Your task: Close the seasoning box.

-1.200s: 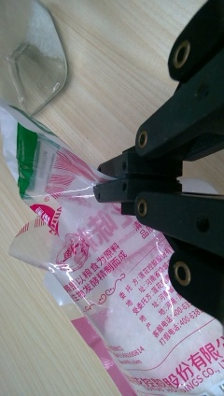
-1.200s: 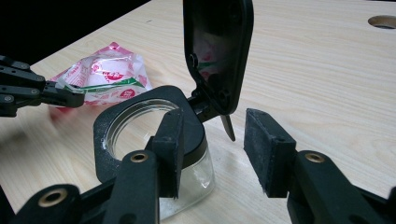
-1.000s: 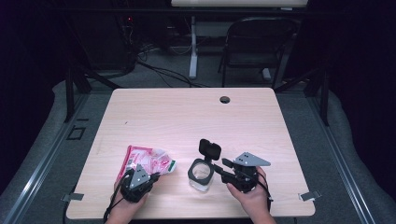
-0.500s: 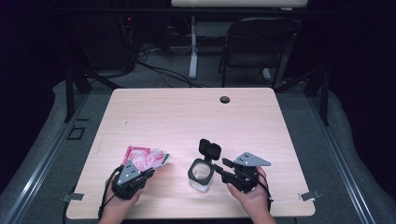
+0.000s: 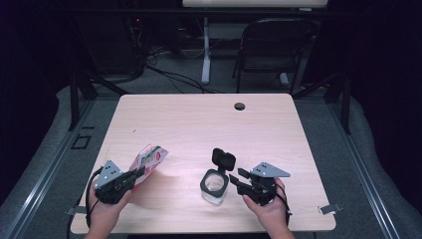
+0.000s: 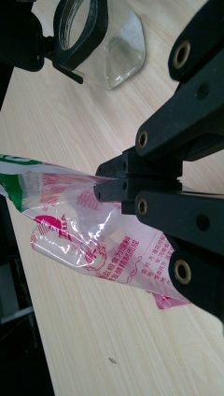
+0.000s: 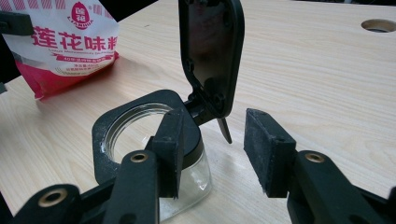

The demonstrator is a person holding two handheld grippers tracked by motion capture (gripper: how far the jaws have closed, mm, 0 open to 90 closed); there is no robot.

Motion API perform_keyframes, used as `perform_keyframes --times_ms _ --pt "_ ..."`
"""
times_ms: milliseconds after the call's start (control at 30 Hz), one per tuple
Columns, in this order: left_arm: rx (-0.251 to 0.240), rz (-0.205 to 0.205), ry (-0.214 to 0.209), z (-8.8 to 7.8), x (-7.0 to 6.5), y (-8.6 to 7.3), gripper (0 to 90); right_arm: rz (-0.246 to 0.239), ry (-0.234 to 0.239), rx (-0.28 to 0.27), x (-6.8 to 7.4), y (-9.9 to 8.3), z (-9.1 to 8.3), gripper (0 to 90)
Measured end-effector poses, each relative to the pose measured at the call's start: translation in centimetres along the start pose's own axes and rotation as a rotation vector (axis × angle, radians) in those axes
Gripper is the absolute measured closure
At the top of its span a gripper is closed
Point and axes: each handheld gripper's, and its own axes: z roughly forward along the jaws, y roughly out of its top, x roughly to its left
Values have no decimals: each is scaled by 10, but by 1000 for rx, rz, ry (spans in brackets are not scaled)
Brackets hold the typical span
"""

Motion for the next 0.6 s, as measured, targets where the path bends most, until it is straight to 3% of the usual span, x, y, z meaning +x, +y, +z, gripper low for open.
perform_keyframes --times_ms 367,600 --pt "22 20 7 1 1 8 900 8 -4 -1 -2 0 -1 583" --pt "13 46 15 -2 9 25 900 18 -7 -8 -2 0 -2 583"
